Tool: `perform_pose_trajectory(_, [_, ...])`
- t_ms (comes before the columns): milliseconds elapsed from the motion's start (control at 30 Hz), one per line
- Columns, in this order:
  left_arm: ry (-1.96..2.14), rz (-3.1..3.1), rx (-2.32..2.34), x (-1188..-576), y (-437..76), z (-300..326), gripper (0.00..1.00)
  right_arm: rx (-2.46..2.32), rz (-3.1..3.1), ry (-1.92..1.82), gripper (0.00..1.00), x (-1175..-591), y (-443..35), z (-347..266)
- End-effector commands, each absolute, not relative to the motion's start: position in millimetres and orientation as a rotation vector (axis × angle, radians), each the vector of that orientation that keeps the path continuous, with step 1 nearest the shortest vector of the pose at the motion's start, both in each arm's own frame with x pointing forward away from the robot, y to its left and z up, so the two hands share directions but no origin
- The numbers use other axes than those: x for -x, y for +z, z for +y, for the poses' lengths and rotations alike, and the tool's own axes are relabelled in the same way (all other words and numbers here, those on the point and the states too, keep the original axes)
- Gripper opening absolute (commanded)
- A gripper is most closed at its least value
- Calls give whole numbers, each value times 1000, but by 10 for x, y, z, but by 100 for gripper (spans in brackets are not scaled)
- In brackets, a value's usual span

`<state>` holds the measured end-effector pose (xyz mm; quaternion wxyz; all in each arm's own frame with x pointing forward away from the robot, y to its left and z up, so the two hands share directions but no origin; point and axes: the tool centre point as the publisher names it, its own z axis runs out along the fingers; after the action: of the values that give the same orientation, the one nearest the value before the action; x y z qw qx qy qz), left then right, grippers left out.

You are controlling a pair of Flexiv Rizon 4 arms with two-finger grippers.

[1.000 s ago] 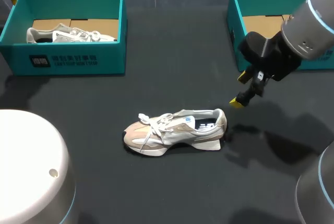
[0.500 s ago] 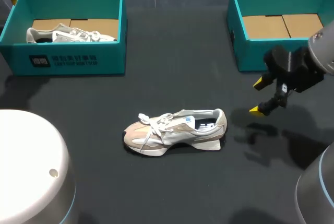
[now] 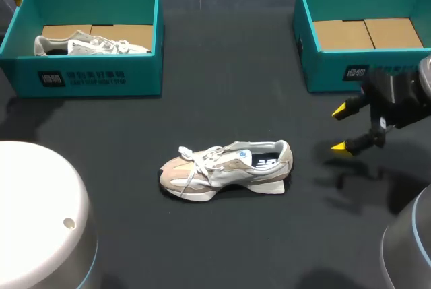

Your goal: Take the shoe out of the shoebox, open the shoe tongue, remove and reinsert the insole, then place the shoe into the shoebox

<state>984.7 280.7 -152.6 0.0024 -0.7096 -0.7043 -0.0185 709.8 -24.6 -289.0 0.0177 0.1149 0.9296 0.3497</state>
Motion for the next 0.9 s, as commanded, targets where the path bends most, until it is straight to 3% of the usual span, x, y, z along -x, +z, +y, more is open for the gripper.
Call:
perform_pose_trajectory(33, [-61, -2207, 2227, -9840, -1522, 2811, 100, -293, 2776, 1323, 100, -7047, -3064, -525])
perform_pose_trajectory(900, [-61, -2207, 2227, -9840, -1522, 2811, 100, -150, 2646, 1480, 100, -7112, -3473, -737])
